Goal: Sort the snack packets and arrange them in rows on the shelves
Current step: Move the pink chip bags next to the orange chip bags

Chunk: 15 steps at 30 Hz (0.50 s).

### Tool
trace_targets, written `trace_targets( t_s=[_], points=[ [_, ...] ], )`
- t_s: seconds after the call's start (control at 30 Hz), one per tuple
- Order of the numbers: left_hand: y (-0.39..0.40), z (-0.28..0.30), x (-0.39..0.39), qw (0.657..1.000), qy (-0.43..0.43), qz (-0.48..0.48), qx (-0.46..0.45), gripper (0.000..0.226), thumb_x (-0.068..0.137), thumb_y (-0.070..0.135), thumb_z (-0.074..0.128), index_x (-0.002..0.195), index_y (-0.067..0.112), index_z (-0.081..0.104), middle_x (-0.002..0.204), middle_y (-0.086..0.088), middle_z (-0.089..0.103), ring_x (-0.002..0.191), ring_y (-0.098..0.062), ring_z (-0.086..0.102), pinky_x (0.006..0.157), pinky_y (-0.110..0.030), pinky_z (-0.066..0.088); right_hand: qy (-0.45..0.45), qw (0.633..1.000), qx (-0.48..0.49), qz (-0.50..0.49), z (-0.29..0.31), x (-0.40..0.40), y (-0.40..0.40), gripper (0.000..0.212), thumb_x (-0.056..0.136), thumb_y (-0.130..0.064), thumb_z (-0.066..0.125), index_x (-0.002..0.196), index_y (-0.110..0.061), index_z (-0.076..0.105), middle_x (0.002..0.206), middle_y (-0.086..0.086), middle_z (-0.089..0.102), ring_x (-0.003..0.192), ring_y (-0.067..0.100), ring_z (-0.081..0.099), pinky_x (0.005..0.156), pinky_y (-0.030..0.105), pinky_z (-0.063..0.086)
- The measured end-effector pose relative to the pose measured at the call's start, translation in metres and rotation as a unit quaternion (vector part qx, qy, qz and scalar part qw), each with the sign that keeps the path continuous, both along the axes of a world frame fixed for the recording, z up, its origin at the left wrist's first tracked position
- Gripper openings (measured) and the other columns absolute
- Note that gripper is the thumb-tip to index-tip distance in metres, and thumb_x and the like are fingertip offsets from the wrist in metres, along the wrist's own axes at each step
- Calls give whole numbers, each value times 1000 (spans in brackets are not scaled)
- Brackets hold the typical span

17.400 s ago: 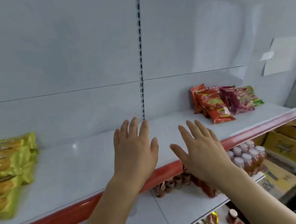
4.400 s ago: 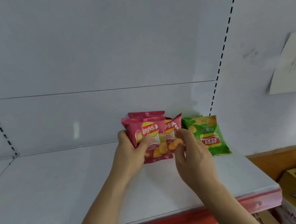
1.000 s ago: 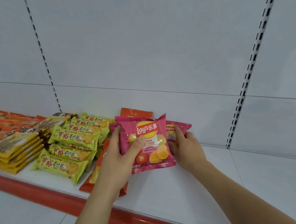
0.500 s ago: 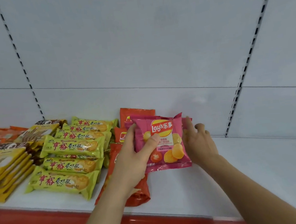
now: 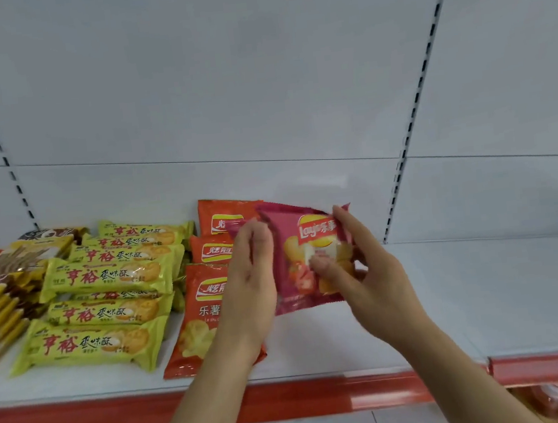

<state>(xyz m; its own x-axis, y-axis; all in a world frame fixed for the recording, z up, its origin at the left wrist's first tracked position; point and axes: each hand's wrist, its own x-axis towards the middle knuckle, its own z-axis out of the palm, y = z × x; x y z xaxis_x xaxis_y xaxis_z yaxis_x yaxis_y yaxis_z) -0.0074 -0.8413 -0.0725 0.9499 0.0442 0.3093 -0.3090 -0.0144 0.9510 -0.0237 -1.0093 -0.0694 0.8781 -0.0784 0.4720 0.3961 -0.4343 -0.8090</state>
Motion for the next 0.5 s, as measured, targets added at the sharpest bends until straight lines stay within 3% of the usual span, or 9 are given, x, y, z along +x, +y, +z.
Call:
trace_targets(
  t_s=[0.07, 0.17, 0.23, 0.33, 0.43, 0.5],
  points=[
    [5, 2, 0, 997, -19, 79, 4, 57, 97, 67, 44, 150, 46, 40, 149, 17, 50, 136, -7, 51, 110, -36, 48, -27, 998, 18, -47, 4, 6, -15, 67, 86, -43, 73, 145, -47, 42, 103, -34, 65, 100, -5, 64, 85, 30, 57],
    [20, 2, 4, 989, -38, 140, 22, 46, 103, 38, 57, 147, 44, 42, 141, 15, 54, 124, -9, 60, 102, -43, 55, -24, 990, 11, -135, 9, 24, -41, 63, 93, -40, 68, 148, -40, 38, 90, -36, 63, 89, -7, 63, 72, 19, 48],
    [27, 1, 4, 990, -33, 135, 31, 44, 104, 33, 58, 143, 45, 44, 134, 17, 57, 112, 1, 64, 92, -32, 59, 7, 987, -20, -159, 3, 37, -45, 60, 95, -42, 65, 149, -38, 37, 95, -24, 63, 86, -1, 62, 68, 20, 47],
    [28, -2, -2, 991, -27, 123, 51, 44, 104, 30, 57, 143, 46, 43, 124, 30, 53, 98, 23, 58, 73, -7, 53, 17, 987, -95, -128, -16, 56, -31, 56, 97, -42, 62, 148, -38, 38, 115, -2, 65, 99, 17, 63, 85, 35, 52],
    [29, -6, -5, 991, -19, 120, 63, 44, 104, 33, 58, 142, 49, 44, 126, 30, 55, 101, 20, 59, 74, -8, 52, 53, 973, -197, -104, -31, 74, -16, 55, 101, -41, 53, 152, -36, 33, 131, 6, 54, 116, 29, 56, 94, 42, 48],
    [31, -8, -5, 991, -10, 117, 64, 42, 103, 33, 58, 139, 52, 45, 128, 29, 57, 104, 15, 61, 77, -10, 53, 108, 945, -290, -106, -40, 78, -10, 65, 99, -50, 48, 156, -38, 20, 142, 11, 42, 125, 37, 47, 100, 46, 45]
  ],
)
